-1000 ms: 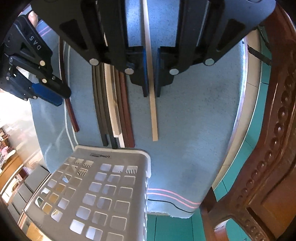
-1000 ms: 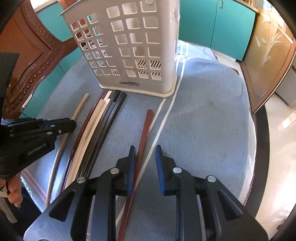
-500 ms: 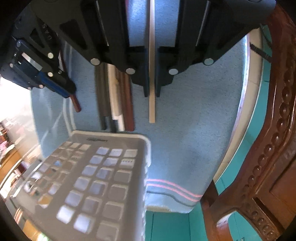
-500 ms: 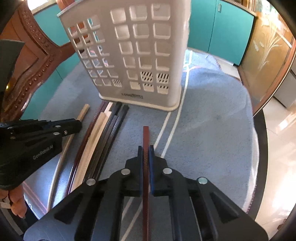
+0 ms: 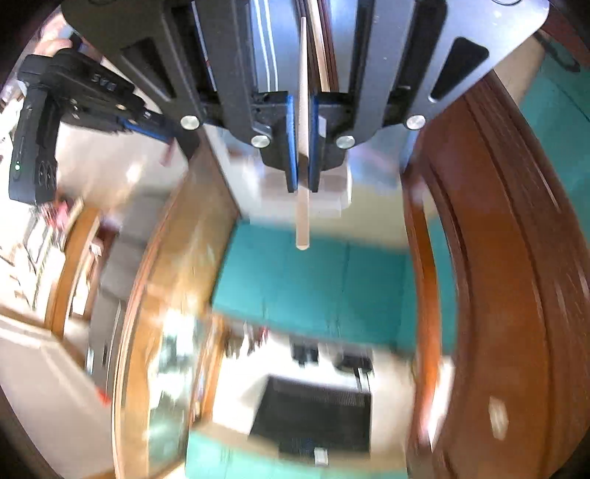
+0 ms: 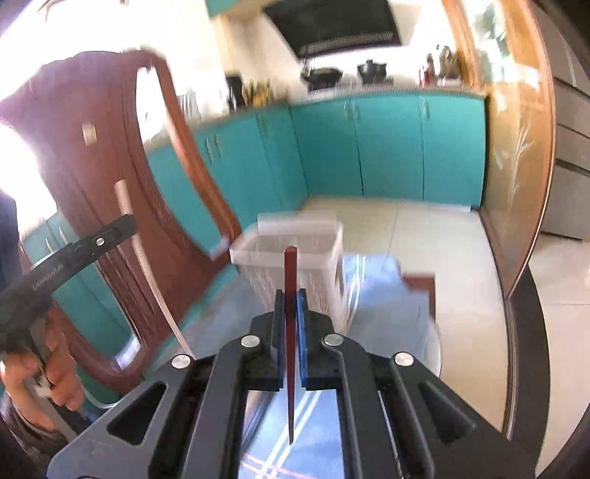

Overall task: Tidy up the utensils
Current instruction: 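Lift both chopsticks over the white holder and open both tools to drop them in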

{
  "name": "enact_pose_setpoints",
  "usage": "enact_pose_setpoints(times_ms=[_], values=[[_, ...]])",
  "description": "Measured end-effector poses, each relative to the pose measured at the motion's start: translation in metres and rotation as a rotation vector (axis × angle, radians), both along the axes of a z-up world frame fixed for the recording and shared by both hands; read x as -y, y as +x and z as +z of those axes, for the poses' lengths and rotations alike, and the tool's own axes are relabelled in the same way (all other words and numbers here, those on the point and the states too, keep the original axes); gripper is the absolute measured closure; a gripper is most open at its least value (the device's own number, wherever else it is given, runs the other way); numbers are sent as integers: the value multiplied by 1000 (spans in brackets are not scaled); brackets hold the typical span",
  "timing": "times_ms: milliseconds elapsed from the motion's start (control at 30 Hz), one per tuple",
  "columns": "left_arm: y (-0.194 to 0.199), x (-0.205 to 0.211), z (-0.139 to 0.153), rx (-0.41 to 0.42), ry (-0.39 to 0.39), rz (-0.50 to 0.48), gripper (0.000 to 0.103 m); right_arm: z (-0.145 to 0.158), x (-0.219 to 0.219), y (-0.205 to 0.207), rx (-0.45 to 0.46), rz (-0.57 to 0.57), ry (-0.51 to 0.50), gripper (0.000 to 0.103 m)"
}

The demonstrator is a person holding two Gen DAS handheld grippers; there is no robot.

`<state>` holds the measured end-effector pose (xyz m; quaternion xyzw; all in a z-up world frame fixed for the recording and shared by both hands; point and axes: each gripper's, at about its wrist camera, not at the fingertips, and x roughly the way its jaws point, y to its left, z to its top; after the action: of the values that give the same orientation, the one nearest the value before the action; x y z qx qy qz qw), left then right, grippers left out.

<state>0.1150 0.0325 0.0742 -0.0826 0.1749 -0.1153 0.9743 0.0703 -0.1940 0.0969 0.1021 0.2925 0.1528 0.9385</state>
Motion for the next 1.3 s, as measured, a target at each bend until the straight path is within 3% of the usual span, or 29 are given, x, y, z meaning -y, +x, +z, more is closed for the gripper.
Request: enact_pose_setpoints(times_ms=[67, 167, 267, 333, 433, 600, 767, 933, 967, 1100, 1300], values=[[-3, 0, 23, 110, -28, 41, 96, 28, 5, 7, 47, -41, 25, 96], [4, -3, 49, 196, -103, 83, 96, 63, 11, 17, 111, -73, 74, 96], [22, -9, 61, 285, -194, 140, 96, 78, 19, 32, 173, -128, 133, 96], [33, -11, 61, 298, -224, 195, 96, 86, 25, 38, 221, -175, 160, 96], [61, -4, 46, 267, -226, 244, 96, 80, 34, 58, 259, -222, 175, 96], [108, 15, 19, 186, -148, 272, 96, 48, 13, 83, 221, -231, 60, 96], [135, 23, -2, 108, -72, 269, 96, 17, 5, 101, 174, -212, 12, 96], [142, 30, -14, 59, -25, 252, 96, 6, 6, 97, 158, -216, -16, 95], [142, 32, -15, 59, -14, 253, 94, 5, 7, 95, 162, -221, -22, 92], [128, 26, -16, 63, -8, 245, 67, 7, 13, 73, 190, -229, -24, 84], [93, 14, -22, 36, -8, 138, 62, -4, 10, 23, 258, -124, -48, 84]])
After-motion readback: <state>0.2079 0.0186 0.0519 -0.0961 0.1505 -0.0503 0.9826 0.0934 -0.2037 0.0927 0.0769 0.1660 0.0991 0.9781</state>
